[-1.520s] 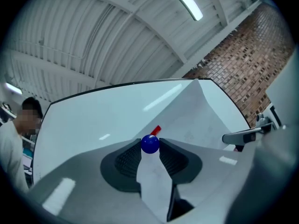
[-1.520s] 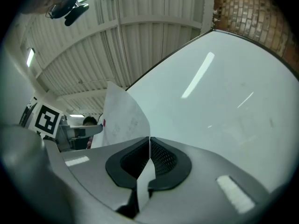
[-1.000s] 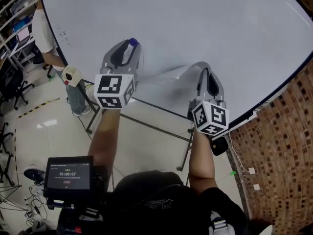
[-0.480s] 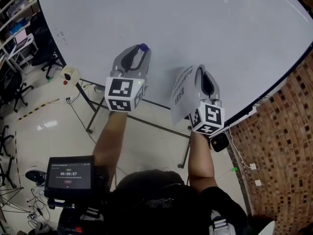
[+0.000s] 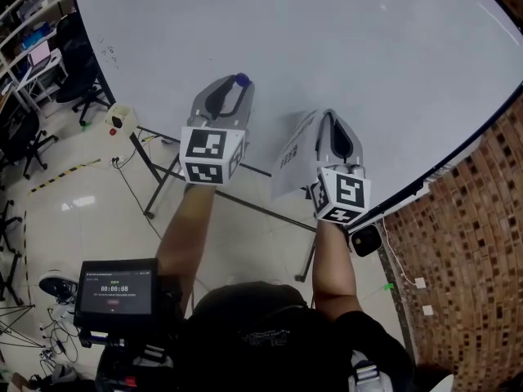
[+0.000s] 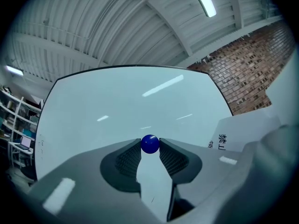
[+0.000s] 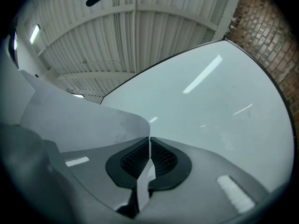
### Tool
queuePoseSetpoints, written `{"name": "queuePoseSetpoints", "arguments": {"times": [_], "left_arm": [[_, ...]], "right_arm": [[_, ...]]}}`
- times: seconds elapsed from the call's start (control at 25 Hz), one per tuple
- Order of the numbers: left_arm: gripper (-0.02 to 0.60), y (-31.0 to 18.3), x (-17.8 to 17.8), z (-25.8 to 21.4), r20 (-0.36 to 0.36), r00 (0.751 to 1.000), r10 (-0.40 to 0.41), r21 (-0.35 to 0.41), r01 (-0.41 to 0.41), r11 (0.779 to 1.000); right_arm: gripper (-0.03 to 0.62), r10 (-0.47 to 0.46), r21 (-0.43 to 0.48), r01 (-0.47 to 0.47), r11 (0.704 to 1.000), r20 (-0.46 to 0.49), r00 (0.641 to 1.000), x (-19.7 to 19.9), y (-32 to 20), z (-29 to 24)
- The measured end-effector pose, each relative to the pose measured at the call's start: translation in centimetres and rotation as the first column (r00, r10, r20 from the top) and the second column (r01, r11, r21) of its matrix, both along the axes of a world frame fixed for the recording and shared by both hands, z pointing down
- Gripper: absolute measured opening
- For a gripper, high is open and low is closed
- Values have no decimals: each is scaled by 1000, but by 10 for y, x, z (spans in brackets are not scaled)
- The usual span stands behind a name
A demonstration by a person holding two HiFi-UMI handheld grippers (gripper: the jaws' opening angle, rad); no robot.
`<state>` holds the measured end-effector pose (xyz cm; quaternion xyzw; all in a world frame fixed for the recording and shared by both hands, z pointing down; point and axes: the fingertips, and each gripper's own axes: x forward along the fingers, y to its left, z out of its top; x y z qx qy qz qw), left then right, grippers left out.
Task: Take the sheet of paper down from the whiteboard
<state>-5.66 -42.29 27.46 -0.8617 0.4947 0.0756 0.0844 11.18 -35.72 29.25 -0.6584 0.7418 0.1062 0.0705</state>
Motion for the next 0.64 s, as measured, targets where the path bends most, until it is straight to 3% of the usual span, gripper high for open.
{"name": "queuePoseSetpoints", "arguments": {"times": [0.64], "left_arm": [[123, -2, 3, -2, 13, 1000, -2, 5, 2, 1000]], "right_arm": [[12, -1, -17, 1, 1000, -30, 1000, -4, -5, 6]]}}
